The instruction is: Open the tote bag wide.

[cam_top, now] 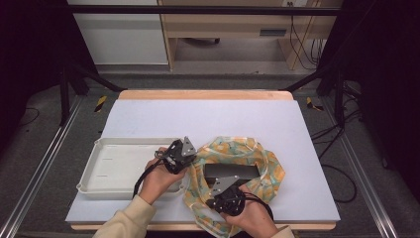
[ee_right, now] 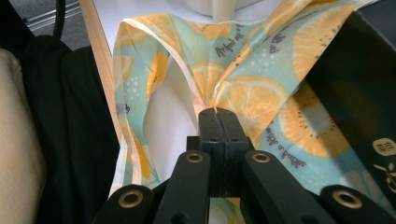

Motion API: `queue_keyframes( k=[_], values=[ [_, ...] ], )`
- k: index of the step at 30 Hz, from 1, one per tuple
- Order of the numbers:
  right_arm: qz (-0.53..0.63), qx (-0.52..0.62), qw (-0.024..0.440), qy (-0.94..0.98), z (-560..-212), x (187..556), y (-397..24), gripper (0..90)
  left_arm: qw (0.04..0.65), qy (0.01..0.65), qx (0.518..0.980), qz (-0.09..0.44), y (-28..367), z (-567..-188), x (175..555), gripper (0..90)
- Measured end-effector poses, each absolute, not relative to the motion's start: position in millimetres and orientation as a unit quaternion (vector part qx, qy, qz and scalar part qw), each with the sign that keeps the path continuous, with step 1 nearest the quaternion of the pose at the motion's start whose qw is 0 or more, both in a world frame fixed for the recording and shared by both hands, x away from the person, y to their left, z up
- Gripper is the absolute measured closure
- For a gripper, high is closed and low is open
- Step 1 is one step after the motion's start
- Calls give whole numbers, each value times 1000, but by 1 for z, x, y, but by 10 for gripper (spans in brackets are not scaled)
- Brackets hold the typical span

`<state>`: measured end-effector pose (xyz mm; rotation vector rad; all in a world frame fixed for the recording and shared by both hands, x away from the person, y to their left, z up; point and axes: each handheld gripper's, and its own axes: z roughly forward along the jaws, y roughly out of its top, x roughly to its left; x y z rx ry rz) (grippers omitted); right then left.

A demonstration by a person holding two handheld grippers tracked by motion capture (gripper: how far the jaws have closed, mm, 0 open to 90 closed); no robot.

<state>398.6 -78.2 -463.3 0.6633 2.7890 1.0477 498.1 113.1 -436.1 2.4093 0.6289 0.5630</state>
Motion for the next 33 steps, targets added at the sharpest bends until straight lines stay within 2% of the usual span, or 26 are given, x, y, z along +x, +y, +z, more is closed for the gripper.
queue_keyframes(
  k=[4,7,10,14,20,26,33],
  values=[
    [340,215,40,915,-465,399,-78,900,255,228,918,202,107,-439,497,881],
    [346,221,42,911,-464,399,-80,820,254,226,918,207,106,-440,496,854],
    [351,228,63,906,-460,398,-84,679,278,229,909,211,109,-438,496,758],
    [367,240,79,895,-451,399,-95,588,328,236,892,205,112,-427,494,585],
    [374,249,100,888,-441,400,-107,480,355,241,876,222,116,-411,486,467],
    [381,261,114,879,-424,399,-126,425,379,243,864,226,123,-397,476,406],
    [408,306,167,844,-405,401,-162,455,397,227,866,203,123,-393,453,369]
  ],
)
